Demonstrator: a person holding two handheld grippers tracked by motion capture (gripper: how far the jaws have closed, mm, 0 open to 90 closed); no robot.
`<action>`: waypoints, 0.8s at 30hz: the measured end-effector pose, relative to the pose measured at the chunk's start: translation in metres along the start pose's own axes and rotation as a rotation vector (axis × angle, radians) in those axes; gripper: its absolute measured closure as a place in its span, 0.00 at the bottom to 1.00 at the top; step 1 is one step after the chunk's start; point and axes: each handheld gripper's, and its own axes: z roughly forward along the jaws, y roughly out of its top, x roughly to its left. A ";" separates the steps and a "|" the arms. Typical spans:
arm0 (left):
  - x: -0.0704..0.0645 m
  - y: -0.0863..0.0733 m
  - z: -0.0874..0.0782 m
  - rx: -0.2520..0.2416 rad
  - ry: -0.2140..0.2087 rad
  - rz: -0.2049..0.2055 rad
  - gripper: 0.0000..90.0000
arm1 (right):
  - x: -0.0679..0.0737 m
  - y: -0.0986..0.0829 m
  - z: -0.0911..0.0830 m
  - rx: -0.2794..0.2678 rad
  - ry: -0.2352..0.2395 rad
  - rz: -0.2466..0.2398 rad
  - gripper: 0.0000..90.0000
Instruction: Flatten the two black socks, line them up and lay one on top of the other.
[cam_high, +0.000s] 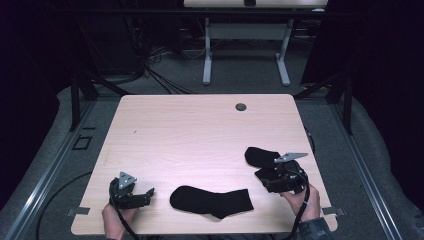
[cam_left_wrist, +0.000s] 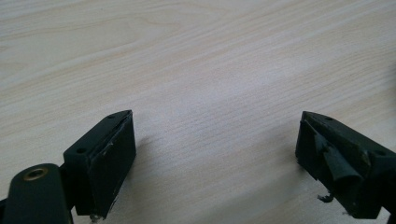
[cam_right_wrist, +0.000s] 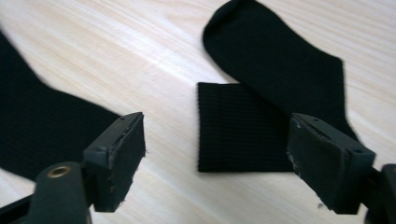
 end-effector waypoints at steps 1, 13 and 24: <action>0.000 0.000 0.000 0.001 -0.002 0.001 0.13 | -0.003 0.002 0.000 0.003 -0.010 0.004 0.20; 0.001 0.000 0.000 -0.003 -0.008 -0.001 0.15 | -0.030 0.023 0.025 0.049 -0.064 -0.019 0.34; 0.001 0.000 0.000 -0.008 -0.007 -0.006 0.16 | -0.025 0.031 0.066 0.138 -0.057 -0.096 0.36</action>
